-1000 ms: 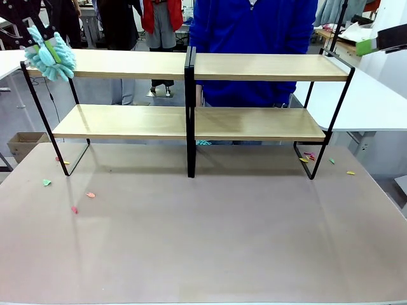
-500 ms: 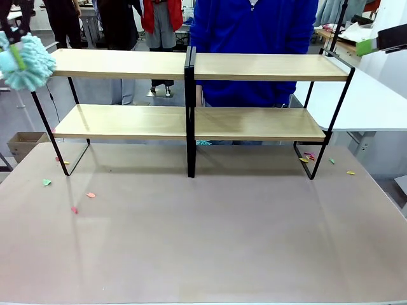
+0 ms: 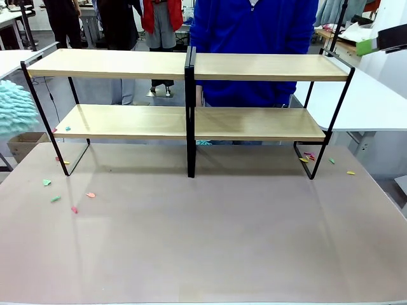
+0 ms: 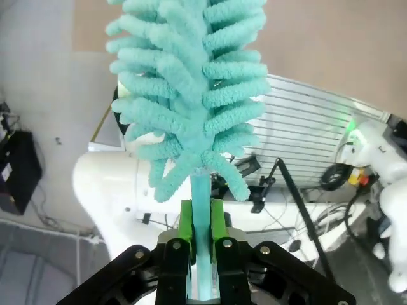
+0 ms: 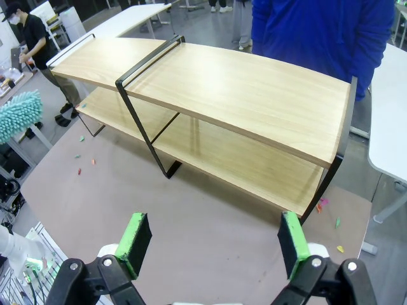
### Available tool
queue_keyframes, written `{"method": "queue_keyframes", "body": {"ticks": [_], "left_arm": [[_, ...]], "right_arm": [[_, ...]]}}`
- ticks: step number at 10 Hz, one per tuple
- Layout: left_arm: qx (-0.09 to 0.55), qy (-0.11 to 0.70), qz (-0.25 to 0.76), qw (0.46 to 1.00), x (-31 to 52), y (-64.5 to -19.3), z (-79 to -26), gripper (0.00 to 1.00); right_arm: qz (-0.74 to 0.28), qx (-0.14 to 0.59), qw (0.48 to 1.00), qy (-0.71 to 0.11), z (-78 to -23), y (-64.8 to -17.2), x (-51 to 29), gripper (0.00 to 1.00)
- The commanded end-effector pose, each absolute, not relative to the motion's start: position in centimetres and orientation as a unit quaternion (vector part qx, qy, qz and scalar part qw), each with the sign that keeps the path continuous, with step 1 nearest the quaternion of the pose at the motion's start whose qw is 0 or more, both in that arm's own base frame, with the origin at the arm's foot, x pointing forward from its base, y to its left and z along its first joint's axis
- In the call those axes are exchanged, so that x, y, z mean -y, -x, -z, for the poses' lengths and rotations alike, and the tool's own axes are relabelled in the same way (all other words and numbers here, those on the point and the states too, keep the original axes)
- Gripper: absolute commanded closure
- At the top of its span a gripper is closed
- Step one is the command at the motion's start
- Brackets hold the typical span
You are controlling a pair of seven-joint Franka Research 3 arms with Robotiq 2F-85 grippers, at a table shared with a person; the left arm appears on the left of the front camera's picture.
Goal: Clean the shelves.
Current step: Clean another randomly selected level of the Shelf with the Duster.
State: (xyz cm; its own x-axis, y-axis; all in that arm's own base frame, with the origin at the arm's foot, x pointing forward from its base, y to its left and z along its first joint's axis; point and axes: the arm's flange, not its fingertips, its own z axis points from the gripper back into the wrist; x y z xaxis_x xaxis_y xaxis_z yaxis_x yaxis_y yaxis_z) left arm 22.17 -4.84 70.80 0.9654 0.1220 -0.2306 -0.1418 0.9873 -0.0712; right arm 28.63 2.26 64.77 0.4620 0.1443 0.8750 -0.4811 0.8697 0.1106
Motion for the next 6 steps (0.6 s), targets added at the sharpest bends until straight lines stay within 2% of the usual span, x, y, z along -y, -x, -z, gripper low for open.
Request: {"method": "queue_keyframes", "body": {"ticks": [1, 3, 4, 5, 6], "left_arm": [[-0.088, 0.072, -0.035, 0.993, 2.7, -21.4, -71.3, 0.88], [-0.066, 0.107, -0.039, 0.991, 1.7, -21.6, -71.9, 0.88], [-0.074, 0.119, 0.000, 0.990, 1.2, -21.4, -72.4, 0.88], [-0.045, 0.138, 0.035, 0.989, 0.4, -21.0, -72.9, 0.88], [-0.017, 0.174, 0.128, 0.976, -1.6, -20.2, -74.1, 0.88]], "right_arm": [[-0.186, 0.484, 0.837, -0.177, -64.8, -28.6, -2.2, 0.00], [-0.186, 0.484, 0.837, -0.177, -64.8, -28.6, -2.2, 0.00], [-0.186, 0.484, 0.837, -0.177, -64.8, -28.6, -2.2, 0.00], [-0.186, 0.484, 0.837, -0.177, -64.8, -28.6, -2.2, 0.00], [-0.186, 0.484, 0.837, -0.177, -64.8, -28.6, -2.2, 0.00]]}}
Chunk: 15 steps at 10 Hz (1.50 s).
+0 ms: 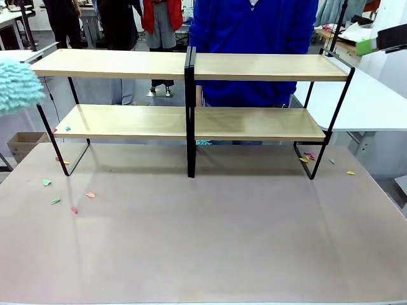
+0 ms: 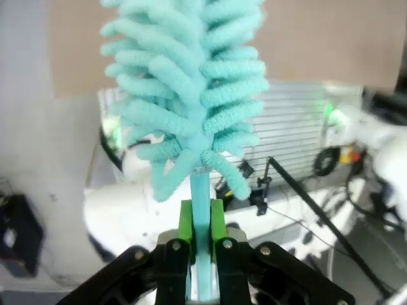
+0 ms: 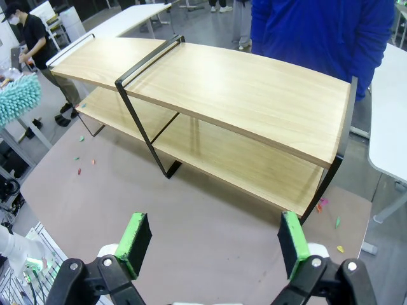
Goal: Clean the shelves.
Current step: Clean another randomly selected level of the Shelf with the Duster.
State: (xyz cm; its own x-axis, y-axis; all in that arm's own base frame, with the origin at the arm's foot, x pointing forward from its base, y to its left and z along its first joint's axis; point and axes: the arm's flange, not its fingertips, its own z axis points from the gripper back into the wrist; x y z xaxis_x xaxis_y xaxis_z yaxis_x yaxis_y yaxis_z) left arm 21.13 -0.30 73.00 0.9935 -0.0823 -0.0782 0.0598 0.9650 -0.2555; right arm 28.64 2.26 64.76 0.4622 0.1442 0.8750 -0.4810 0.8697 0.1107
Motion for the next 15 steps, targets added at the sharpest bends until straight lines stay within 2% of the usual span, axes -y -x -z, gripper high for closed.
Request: {"method": "queue_keyframes", "body": {"ticks": [1, 3, 4, 6, 7, 8, 9, 15], "left_arm": [[0.008, 0.219, 0.237, 0.946, -4.0, -19.5, -75.4, 0.88], [0.089, 0.210, 0.444, 0.867, -8.2, -19.5, -76.3, 0.88], [0.120, 0.240, 0.495, 0.827, -9.5, -20.4, -77.0, 0.88], [0.150, 0.228, 0.555, 0.786, -11.9, -22.3, -77.0, 0.88], [0.165, 0.231, 0.562, 0.777, -12.3, -23.2, -76.9, 0.88], [0.171, 0.258, 0.520, 0.796, -12.2, -24.7, -77.0, 0.88], [0.151, 0.196, 0.525, 0.814, -11.7, -22.3, -76.5, 0.88], [0.151, 0.196, 0.525, 0.814, -11.7, -22.3, -76.5, 0.88]], "right_arm": [[-0.186, 0.484, 0.837, -0.177, -64.8, -28.6, -2.2, 0.00], [-0.186, 0.484, 0.837, -0.177, -64.8, -28.6, -2.2, 0.00], [-0.186, 0.484, 0.837, -0.177, -64.8, -28.6, -2.2, 0.00], [-0.186, 0.484, 0.837, -0.177, -64.8, -28.6, -2.2, 0.00], [-0.186, 0.484, 0.837, -0.177, -64.8, -28.6, -2.2, 0.00], [-0.186, 0.484, 0.837, -0.177, -64.8, -28.6, -2.2, 0.00], [-0.186, 0.484, 0.837, -0.177, -64.8, -28.6, -2.2, 0.00], [-0.186, 0.484, 0.837, -0.177, -64.8, -28.6, -2.2, 0.00]]}}
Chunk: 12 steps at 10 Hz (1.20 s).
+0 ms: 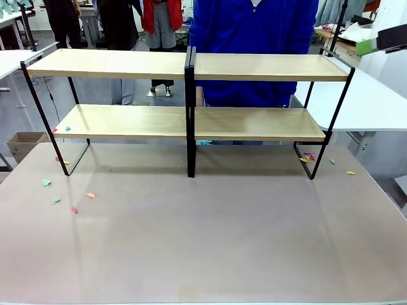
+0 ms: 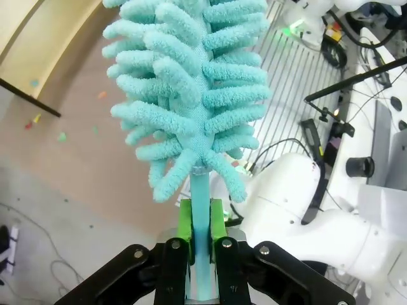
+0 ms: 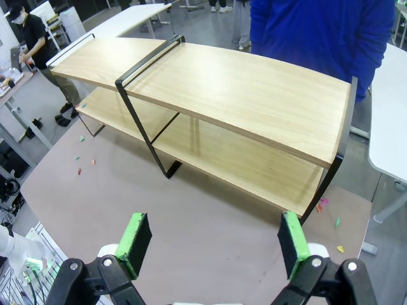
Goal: Clean the shelves.
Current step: Clean another randomly selected level of the Shelf with the Duster, then place the Duster on the table.
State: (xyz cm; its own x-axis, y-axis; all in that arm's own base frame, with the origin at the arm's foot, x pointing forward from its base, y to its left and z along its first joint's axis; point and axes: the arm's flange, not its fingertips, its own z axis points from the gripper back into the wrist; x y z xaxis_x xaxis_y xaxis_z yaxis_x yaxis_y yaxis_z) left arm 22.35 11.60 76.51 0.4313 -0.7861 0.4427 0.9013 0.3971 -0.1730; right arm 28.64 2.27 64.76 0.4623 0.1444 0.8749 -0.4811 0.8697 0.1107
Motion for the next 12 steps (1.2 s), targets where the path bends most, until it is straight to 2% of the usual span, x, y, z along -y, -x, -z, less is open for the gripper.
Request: {"method": "queue_keyframes", "body": {"ticks": [1, 11, 12], "left_arm": [[0.151, 0.196, 0.525, 0.814, -11.7, -22.3, -76.5, 0.88], [0.147, 0.196, 0.514, 0.822, -11.7, -22.4, -76.4, 0.88], [0.093, 0.215, 0.591, 0.772, -9.0, -23.5, -75.8, 0.88]], "right_arm": [[-0.186, 0.484, 0.837, -0.177, -64.8, -28.6, -2.2, 0.00], [-0.186, 0.484, 0.837, -0.177, -64.8, -28.6, -2.2, 0.00], [-0.187, 0.484, 0.837, -0.174, -64.8, -28.6, -2.3, 0.00]]}}
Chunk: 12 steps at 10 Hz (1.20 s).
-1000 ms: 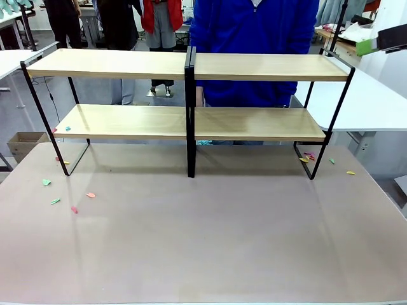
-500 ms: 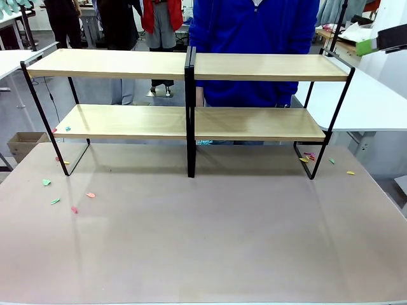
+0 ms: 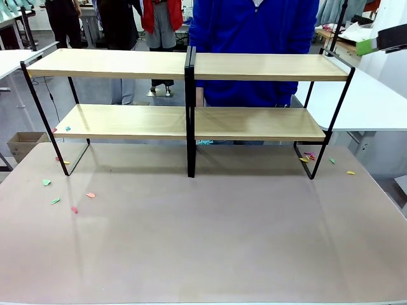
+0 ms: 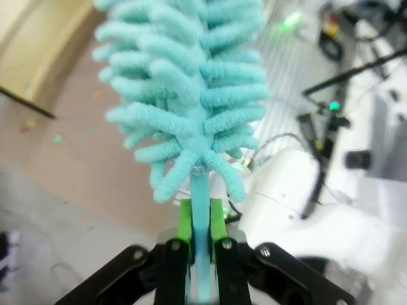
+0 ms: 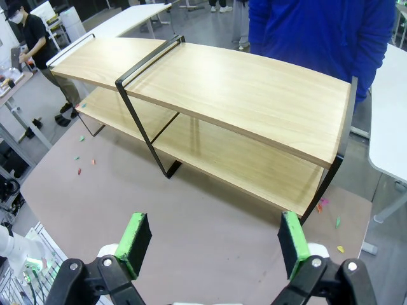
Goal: Clean the shelves.
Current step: Place the Duster on the table.
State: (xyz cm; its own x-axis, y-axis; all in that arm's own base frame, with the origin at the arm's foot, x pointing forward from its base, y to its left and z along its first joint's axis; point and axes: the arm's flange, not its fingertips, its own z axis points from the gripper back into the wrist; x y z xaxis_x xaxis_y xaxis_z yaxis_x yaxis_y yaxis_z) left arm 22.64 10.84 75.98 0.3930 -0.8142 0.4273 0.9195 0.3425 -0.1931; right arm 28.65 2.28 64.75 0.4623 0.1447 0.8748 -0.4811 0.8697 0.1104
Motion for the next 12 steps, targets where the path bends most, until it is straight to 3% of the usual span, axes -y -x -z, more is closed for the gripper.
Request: {"method": "queue_keyframes", "body": {"ticks": [1, 3, 4, 5, 8, 9, 10, 11, 12], "left_arm": [[-0.008, 0.220, 0.636, 0.740, -5.6, -25.3, -73.6, 0.88], [-0.116, 0.238, 0.645, 0.716, -1.0, -28.7, -67.7, 0.88], [-0.151, 0.220, 0.611, 0.745, 1.1, -30.9, -64.4, 0.88], [-0.168, 0.234, 0.608, 0.740, 1.5, -31.0, -63.1, 0.88], [-0.173, 0.284, 0.574, 0.748, 1.8, -31.6, -56.5, 0.88], [-0.184, 0.291, 0.529, 0.776, 0.1, -31.1, -58.2, 0.88], [-0.189, 0.259, 0.585, 0.745, 2.5, -32.9, -56.9, 0.88], [-0.192, 0.270, 0.564, 0.756, 1.2, -32.5, -56.4, 0.88], [-0.204, 0.220, 0.571, 0.764, 1.8, -33.0, -56.8, 0.88]], "right_arm": [[-0.165, 0.403, 0.859, -0.271, -63.6, -27.0, -1.6, 0.00], [-0.075, 0.172, 0.894, -0.407, -57.4, -26.0, -1.4, 0.00], [0.006, 0.052, 0.889, -0.454, -52.3, -25.7, -0.7, 0.00], [0.056, 0.021, 0.890, -0.453, -49.7, -24.6, -0.7, 0.00], [0.126, 0.037, 0.876, -0.465, -46.1, -23.2, 2.4, 0.00], [-0.008, 0.085, 0.890, -0.448, -52.7, -28.7, 3.0, 0.00], [-0.008, 0.085, 0.890, -0.448, -52.7, -28.7, 3.0, 0.00], [-0.008, 0.085, 0.890, -0.448, -52.7, -28.7, 3.0, 0.00], [-0.008, 0.085, 0.890, -0.448, -52.7, -28.7, 3.0, 0.00]]}}
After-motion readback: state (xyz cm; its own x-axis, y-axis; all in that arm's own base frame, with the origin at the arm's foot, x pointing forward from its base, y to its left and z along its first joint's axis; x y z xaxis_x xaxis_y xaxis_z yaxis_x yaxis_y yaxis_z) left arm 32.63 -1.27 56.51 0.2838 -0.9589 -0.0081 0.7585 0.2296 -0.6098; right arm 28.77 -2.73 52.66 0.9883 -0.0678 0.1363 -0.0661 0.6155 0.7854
